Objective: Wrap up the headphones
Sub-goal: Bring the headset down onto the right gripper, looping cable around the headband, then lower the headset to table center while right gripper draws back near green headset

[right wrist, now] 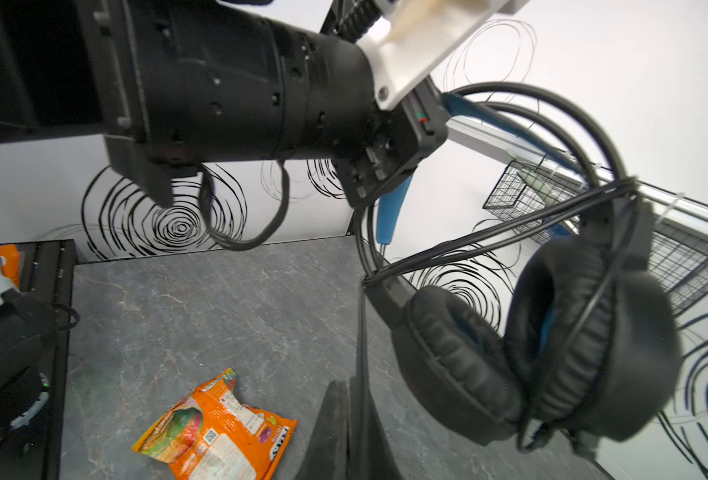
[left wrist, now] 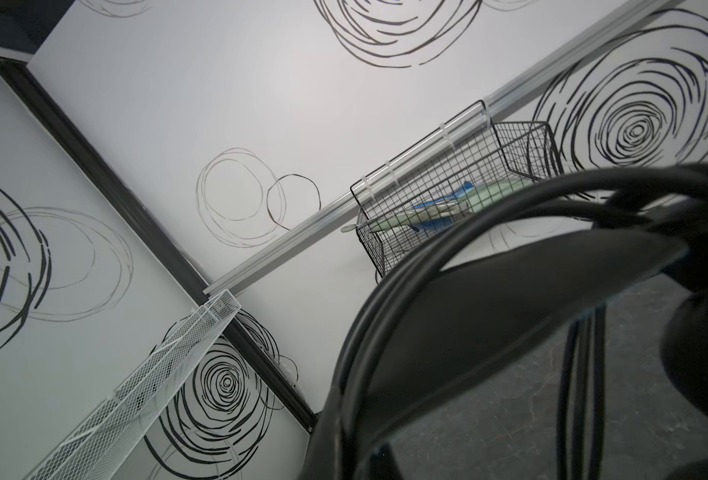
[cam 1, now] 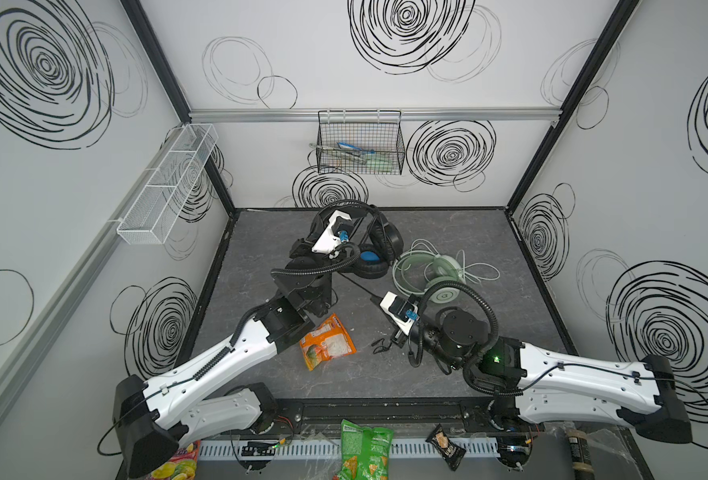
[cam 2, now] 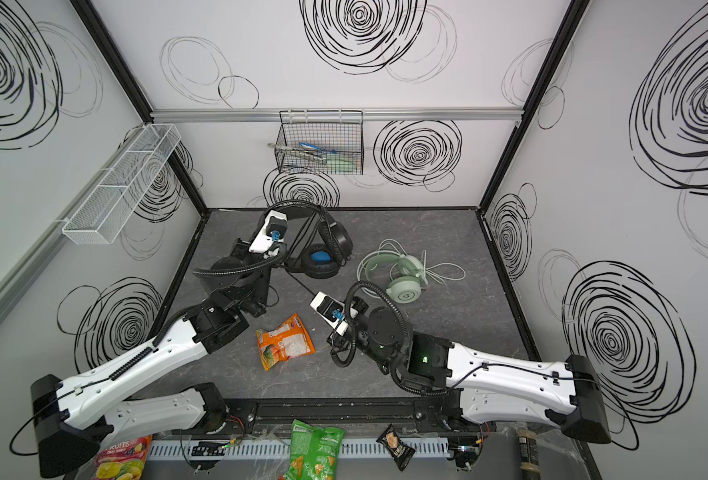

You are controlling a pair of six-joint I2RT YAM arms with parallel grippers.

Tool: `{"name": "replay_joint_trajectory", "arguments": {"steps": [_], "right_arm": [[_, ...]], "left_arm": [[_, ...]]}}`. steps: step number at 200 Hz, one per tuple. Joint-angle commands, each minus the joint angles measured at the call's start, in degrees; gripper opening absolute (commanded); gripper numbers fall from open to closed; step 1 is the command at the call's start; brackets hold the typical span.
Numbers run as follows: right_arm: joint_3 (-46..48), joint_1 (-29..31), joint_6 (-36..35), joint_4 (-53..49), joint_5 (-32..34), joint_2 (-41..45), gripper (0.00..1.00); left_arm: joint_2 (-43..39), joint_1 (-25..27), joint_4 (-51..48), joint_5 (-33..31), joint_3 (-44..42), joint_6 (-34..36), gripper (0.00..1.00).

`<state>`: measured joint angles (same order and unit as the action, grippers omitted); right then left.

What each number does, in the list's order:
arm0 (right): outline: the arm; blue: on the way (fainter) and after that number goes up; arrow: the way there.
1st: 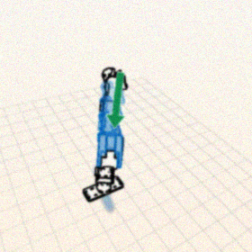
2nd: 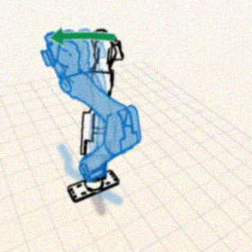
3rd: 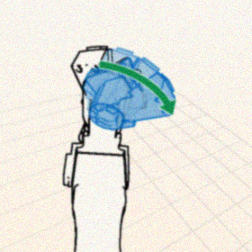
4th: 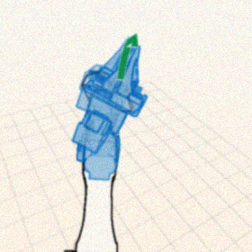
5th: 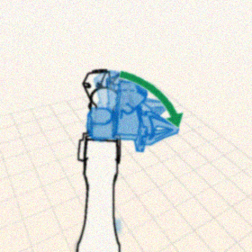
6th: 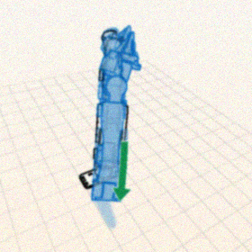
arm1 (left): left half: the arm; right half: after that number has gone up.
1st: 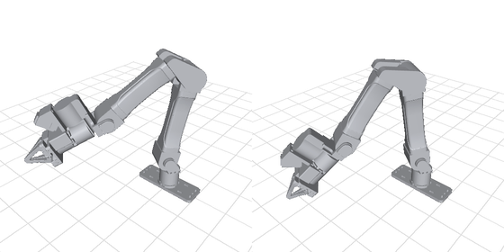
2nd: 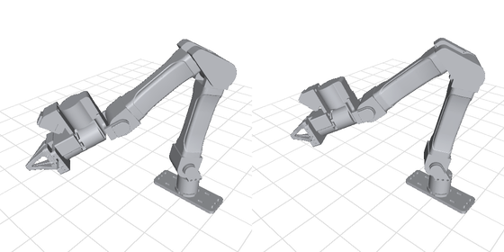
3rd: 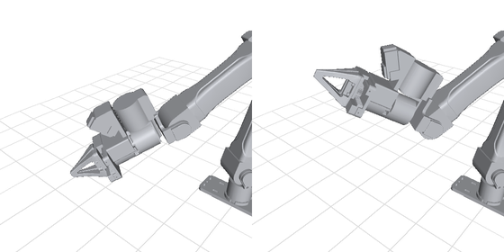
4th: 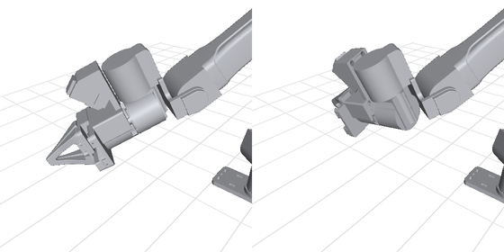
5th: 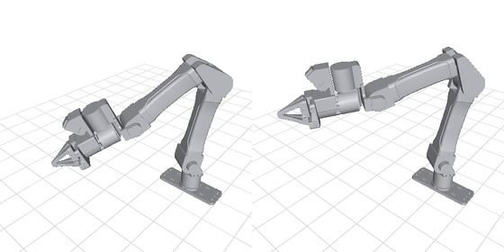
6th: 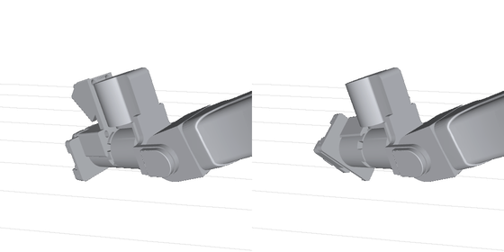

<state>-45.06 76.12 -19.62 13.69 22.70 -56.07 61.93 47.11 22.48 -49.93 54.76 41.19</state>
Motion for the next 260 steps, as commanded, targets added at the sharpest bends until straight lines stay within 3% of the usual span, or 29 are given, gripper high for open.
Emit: {"name": "replay_joint_trajectory", "arguments": {"steps": [1,62,148,260], "right_arm": [[-2.8,-0.6,-3.1,-0.7,1.2,1.7,0.06],[-4.2,-1.7,-3.9,-3.4,2.1,2.7,0.06],[-3.7,-2.7,-5.6,-7.6,6.4,3.6,0.1],[-2.7,-10.3,-2.1,-9.5,5.3,6.3,0.11]], "left_arm": [[-1.4,0.7,-3.1,0.5,-0.1,1.4,0.0],[-1.3,5.1,-14.4,3.0,-1.0,1.3,0.0],[-3.2,9.0,-27.0,-0.1,-1.5,0.6,0.0],[-10.0,11.2,-38.9,9.2,1.8,-7.2,0.0]]}}
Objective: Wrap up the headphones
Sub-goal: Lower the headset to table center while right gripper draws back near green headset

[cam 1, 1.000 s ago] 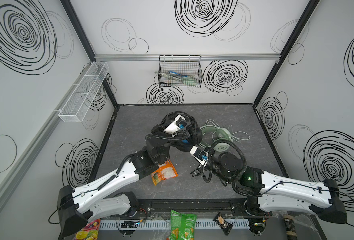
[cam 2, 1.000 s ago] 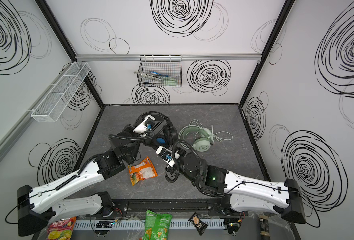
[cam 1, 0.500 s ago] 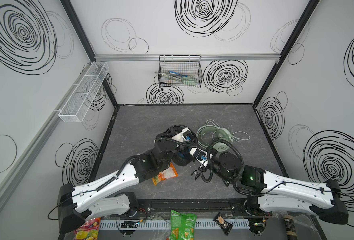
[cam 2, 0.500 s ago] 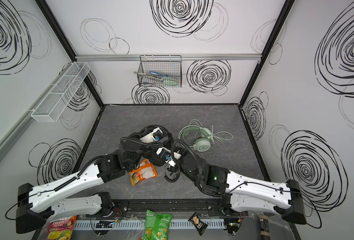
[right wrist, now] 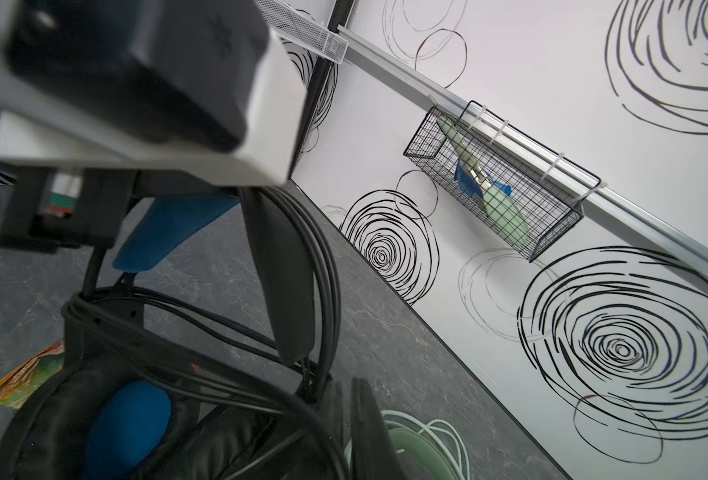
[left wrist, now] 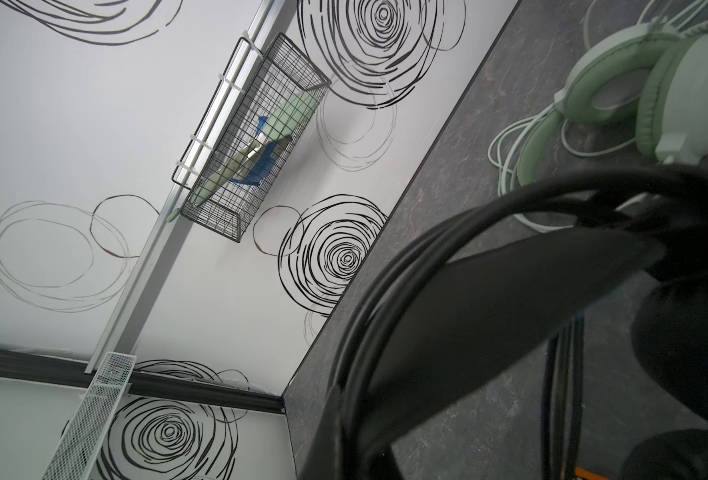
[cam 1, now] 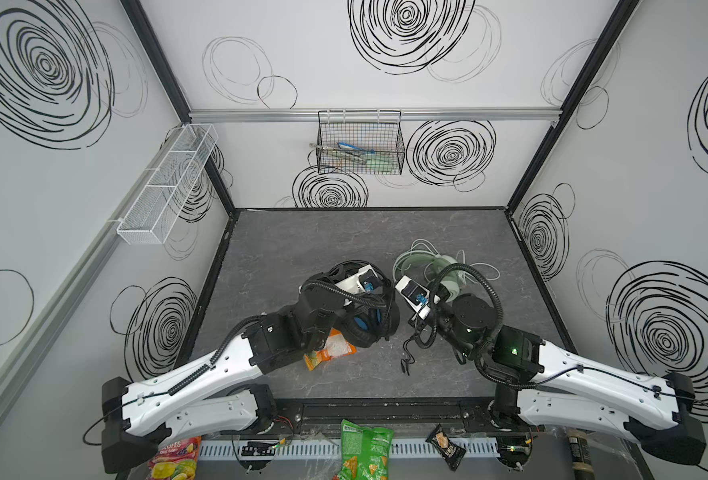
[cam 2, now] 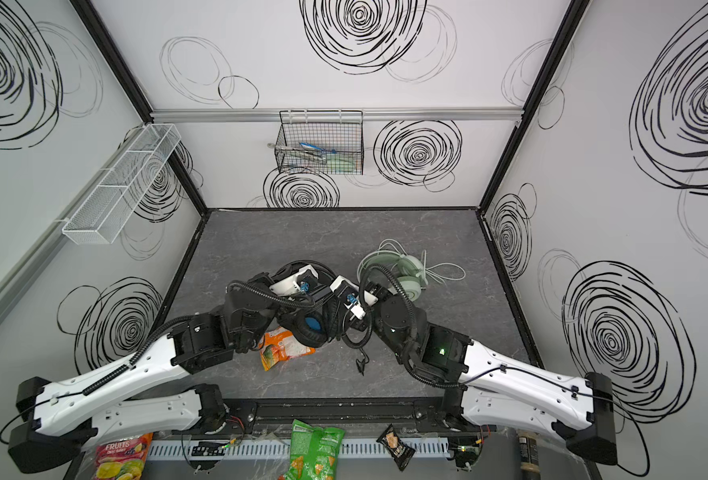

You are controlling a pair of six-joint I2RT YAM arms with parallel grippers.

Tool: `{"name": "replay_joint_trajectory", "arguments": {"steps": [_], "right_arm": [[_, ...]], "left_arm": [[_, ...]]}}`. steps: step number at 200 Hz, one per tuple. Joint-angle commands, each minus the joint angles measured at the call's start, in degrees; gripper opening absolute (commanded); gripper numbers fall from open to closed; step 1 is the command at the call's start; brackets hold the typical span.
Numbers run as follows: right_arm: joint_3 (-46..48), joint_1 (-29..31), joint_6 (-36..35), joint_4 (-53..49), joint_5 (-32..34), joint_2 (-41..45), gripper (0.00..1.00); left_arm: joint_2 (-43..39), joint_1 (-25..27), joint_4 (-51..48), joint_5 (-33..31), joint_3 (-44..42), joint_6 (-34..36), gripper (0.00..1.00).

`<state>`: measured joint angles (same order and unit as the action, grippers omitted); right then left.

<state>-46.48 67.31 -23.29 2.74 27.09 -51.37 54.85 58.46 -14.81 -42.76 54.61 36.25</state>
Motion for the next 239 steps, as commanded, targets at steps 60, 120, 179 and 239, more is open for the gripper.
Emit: {"name": "replay_joint_trajectory", "arguments": {"steps": [60,120,179,239], "right_arm": [[-0.2,-5.3,4.8,1.4,-0.8,2.4,0.12],[1.1,-7.4,6.9,2.3,-2.7,3.8,0.13],[1.9,-8.2,7.4,2.4,-3.7,5.7,0.11],[2.4,-8.4,8.1,2.7,-4.6,5.7,0.15]], "left_arm": [[-8.1,-0.3,-3.6,11.8,1.4,-6.1,0.0],[-10.3,-1.8,-2.5,17.9,0.8,-9.1,0.0],[-11.8,-4.3,-1.4,20.7,1.4,-10.7,0.0],[-12.8,-5.0,0.5,25.3,2.3,-13.8,0.0]]}}
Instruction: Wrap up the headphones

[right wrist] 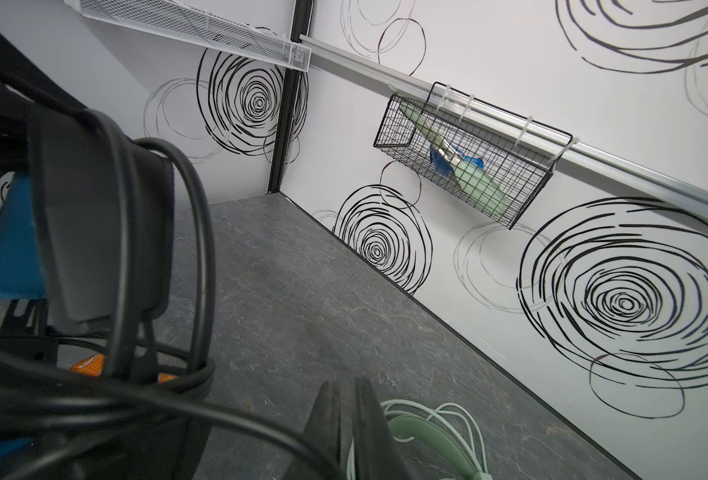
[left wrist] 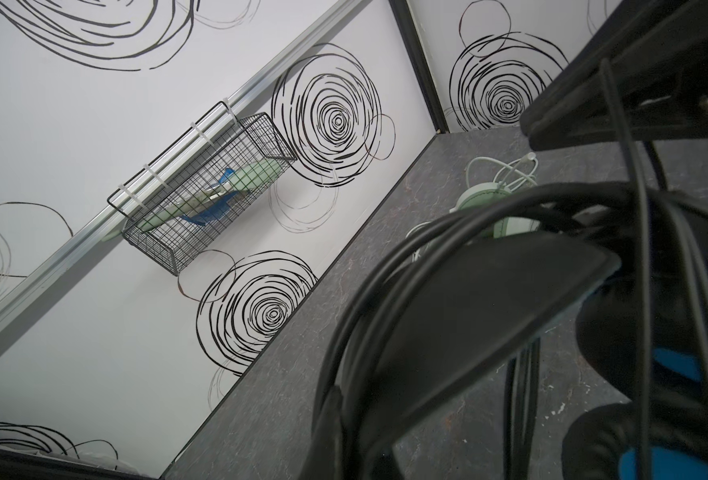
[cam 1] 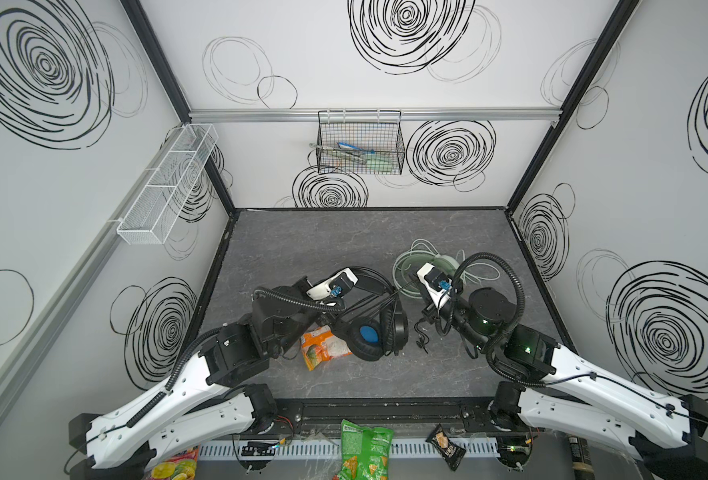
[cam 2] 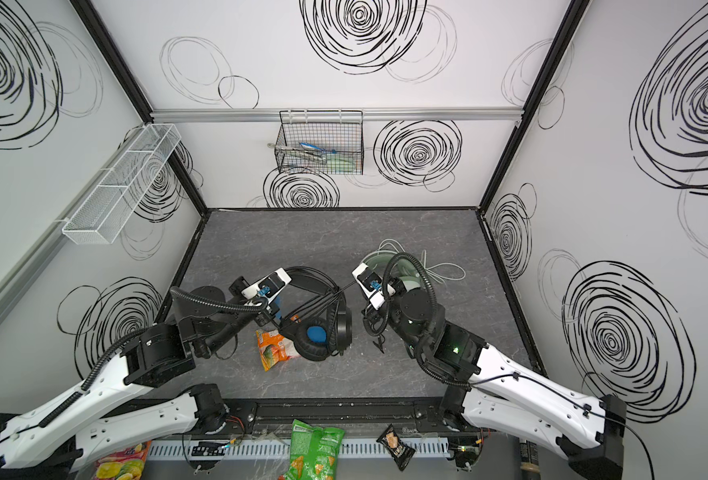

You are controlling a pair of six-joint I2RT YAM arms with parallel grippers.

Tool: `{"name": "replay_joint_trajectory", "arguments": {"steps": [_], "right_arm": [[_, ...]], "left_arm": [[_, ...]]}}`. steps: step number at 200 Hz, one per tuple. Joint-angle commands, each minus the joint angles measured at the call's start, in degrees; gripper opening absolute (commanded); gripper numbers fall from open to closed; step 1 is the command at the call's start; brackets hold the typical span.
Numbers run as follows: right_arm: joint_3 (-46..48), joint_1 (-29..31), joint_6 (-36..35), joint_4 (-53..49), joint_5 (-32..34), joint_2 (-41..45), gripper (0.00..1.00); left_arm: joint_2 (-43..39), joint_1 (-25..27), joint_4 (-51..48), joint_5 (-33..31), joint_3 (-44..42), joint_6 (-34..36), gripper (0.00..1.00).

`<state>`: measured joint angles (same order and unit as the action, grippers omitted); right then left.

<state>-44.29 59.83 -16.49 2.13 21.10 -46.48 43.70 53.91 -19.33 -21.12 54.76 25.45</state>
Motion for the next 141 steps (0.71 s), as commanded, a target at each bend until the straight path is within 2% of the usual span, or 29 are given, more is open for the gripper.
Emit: {"name": "replay_joint_trajectory", "arguments": {"steps": [1,41,141], "right_arm": [[0.3,-0.9,1.3,3.4,1.3,0.8,0.15],[0.7,-1.0,1.3,5.3,-0.3,0.5,0.22],[6.4,-1.4,4.3,15.2,-9.5,1.8,0.23]], "left_arm": [[-1.6,-0.4,5.1,3.7,2.2,-3.1,0.0],[-2.5,-0.5,7.6,9.2,4.8,-7.6,0.0],[-1.2,-0.4,13.1,16.8,14.0,-15.9,0.0]]}}
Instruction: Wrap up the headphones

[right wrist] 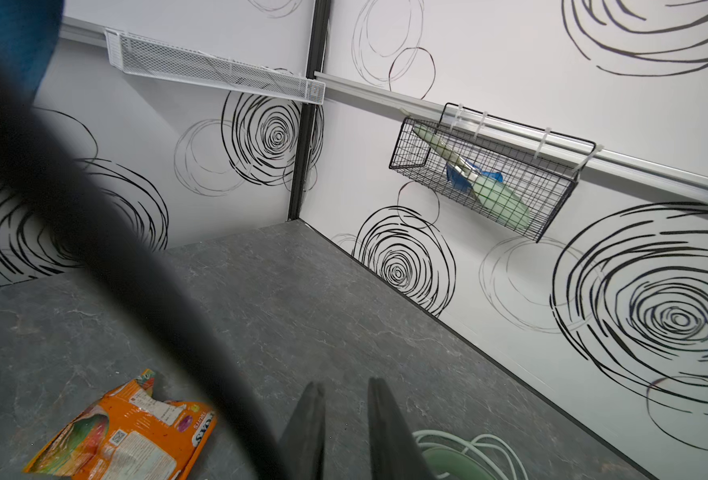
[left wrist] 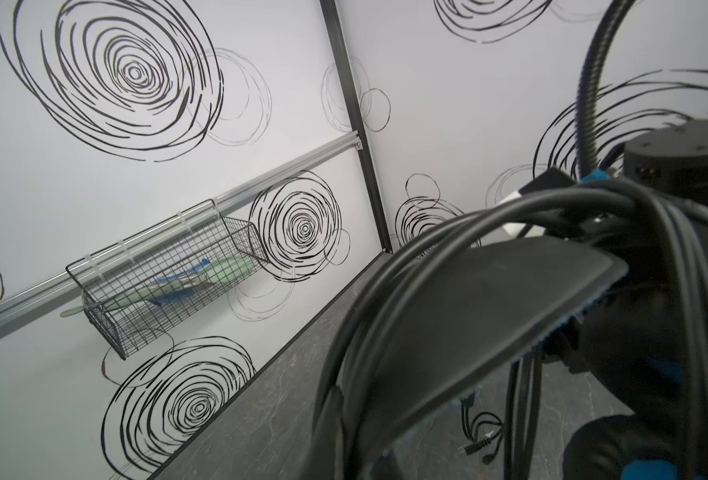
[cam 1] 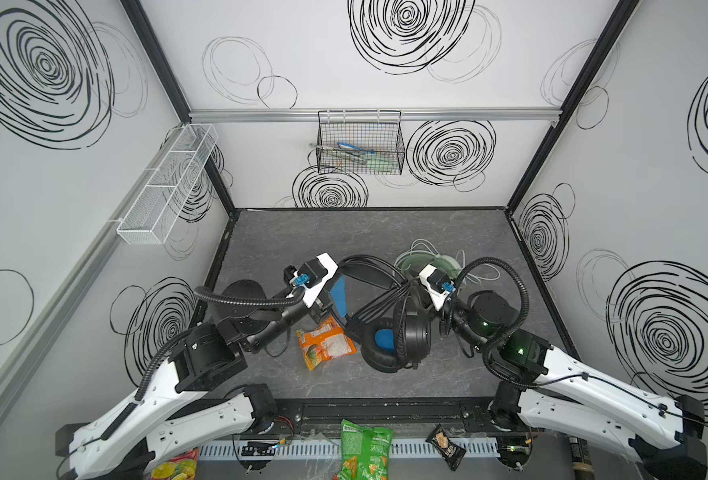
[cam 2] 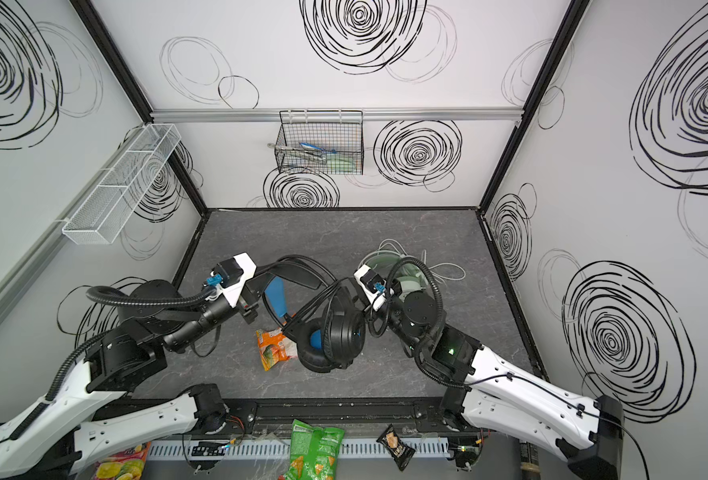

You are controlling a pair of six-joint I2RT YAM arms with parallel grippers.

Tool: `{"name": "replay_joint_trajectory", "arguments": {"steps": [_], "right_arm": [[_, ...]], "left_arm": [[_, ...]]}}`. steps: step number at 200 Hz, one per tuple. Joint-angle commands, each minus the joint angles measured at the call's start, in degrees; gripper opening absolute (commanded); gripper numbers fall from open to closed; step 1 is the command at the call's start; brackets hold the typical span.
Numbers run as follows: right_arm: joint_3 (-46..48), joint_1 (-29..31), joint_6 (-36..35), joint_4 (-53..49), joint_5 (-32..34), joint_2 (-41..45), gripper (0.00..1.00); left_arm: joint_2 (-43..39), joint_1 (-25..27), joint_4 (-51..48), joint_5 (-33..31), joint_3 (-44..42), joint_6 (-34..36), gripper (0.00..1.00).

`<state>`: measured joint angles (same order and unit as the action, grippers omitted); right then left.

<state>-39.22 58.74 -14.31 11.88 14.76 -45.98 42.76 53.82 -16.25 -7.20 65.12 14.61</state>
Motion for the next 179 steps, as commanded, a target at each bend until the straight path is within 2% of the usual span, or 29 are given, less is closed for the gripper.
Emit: {"name": "replay_joint_trajectory", "arguments": {"steps": [1,67,126,179], "right_arm": [[1.4,-0.3,2.2,5.6,-3.3,1.3,0.23],[6.2,-0.9,7.8,11.8,-7.3,2.2,0.23],[7.8,-1.0,9.8,14.4,-9.2,0.9,0.27],[8.3,-1.0,11.4,15.7,-10.4,0.7,0.36]], "left_arm": [[-0.2,-0.2,10.0,2.9,3.7,-5.0,0.0],[0.8,-0.3,14.8,5.4,5.8,-9.5,0.0],[2.5,-0.3,17.8,4.2,8.3,-13.4,0.0],[3.3,-0.3,17.6,4.0,8.1,-14.5,0.0]]}}
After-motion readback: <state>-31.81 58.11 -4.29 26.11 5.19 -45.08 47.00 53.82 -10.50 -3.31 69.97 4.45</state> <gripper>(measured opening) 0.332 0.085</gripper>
